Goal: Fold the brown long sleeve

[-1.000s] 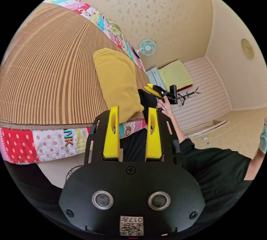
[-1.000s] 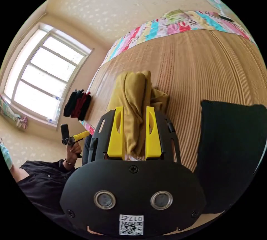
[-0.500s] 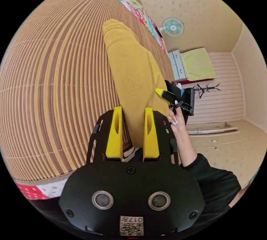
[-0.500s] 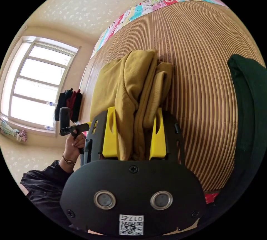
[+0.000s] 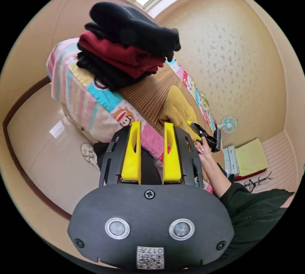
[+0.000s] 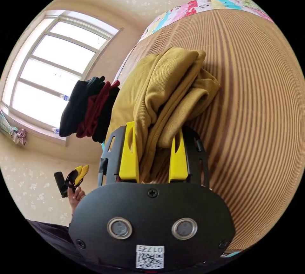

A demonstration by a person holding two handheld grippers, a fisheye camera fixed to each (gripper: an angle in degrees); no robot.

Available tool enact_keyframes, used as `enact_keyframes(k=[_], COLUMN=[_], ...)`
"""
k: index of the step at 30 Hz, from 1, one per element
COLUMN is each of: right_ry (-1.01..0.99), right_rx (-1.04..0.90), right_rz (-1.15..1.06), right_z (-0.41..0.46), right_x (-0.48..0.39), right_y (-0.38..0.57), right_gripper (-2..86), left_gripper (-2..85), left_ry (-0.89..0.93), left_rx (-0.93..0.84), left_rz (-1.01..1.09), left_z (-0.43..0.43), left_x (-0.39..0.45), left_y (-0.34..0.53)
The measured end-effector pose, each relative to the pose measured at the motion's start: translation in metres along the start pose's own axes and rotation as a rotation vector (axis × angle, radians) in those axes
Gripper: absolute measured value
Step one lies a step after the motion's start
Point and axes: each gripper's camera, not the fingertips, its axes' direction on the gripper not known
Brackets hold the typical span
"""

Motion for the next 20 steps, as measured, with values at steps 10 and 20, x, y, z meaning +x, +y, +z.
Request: enact_keyframes(k=[10, 20], right_ry=[0.014, 0.301], right_rx=[-0.299, 0.036], right_rz=[-0.317, -0.155], right_z=[0.079, -0.204], right_x=[-0.086, 0.06], right_y=[-0.027, 0.227], right_gripper=[14.3, 4.0], left_gripper=[11.2, 11.0], left_ry=[-0.015, -0.167], left_rx=[0.013, -0.056], left_rz=[-0.126, 0.676], left_z=[-0.021, 0.058], left_x=[-0.034, 0.16], left_y=[0.085, 0.1])
